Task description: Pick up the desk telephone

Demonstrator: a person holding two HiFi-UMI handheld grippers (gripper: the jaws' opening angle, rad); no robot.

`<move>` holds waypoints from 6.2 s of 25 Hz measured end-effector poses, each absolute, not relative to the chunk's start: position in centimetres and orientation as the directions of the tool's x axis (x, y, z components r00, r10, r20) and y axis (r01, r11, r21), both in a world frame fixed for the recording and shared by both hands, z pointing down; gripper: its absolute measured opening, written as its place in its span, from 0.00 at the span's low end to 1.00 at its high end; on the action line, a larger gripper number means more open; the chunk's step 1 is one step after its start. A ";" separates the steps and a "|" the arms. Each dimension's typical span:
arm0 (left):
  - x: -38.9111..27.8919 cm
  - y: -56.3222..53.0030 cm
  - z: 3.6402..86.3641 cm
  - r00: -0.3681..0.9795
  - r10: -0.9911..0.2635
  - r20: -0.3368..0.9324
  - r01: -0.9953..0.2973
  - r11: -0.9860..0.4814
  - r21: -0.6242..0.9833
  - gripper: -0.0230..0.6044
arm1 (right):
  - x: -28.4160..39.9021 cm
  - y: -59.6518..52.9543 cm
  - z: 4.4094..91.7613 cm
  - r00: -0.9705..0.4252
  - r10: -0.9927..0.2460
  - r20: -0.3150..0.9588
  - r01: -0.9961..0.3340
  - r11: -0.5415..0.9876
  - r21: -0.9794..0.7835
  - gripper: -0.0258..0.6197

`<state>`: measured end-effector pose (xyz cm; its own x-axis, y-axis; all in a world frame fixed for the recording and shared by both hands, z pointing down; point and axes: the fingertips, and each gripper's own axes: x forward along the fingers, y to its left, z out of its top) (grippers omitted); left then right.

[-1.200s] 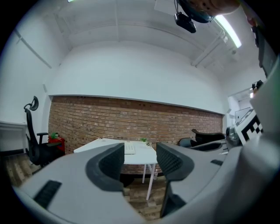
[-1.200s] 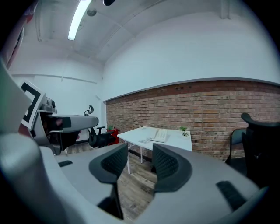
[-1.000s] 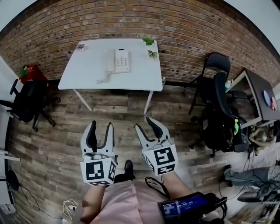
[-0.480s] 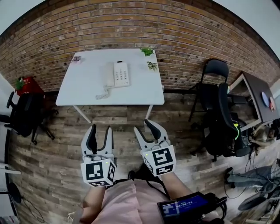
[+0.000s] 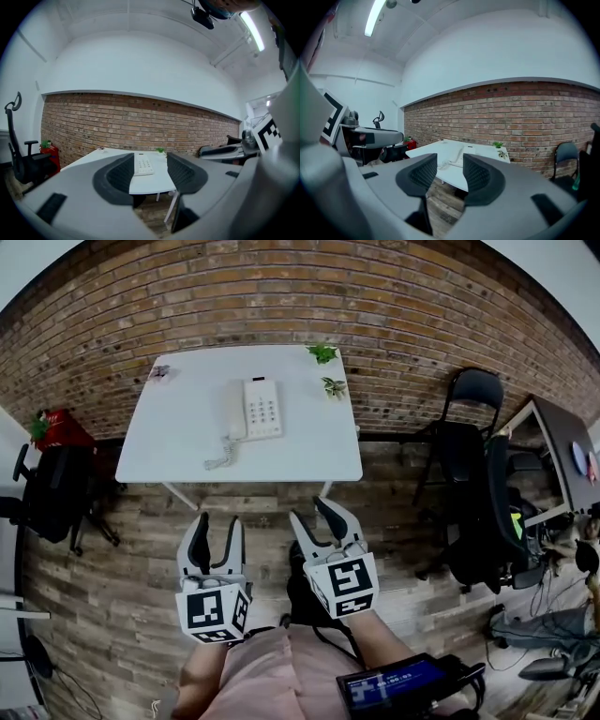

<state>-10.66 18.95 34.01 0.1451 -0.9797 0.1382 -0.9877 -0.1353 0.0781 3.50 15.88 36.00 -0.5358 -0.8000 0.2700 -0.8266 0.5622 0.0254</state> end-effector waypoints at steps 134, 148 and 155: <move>-13.9 -20.4 50.2 0.506 -0.786 0.355 -0.841 -0.359 0.404 0.77 | -6.7 -22.1 52.9 -0.902 -0.235 0.362 -0.415 0.700 -0.580 0.58; -12.5 -17.6 52.0 0.751 -0.606 0.264 -0.606 -0.473 0.639 0.80 | -6.9 -20.8 51.9 -0.933 -0.185 0.308 -0.328 0.786 -0.523 0.58; -11.7 -18.1 51.4 0.760 -0.609 0.227 -0.583 -0.485 0.652 0.79 | -6.8 -20.3 51.8 -0.929 -0.181 0.322 -0.336 0.779 -0.530 0.58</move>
<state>-11.75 -18.10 51.43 0.7601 -0.6091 0.2265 -0.5830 -0.4851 0.6518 -6.81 -20.31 51.84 -0.9291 -0.1813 0.3223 -0.3357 0.7788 -0.5298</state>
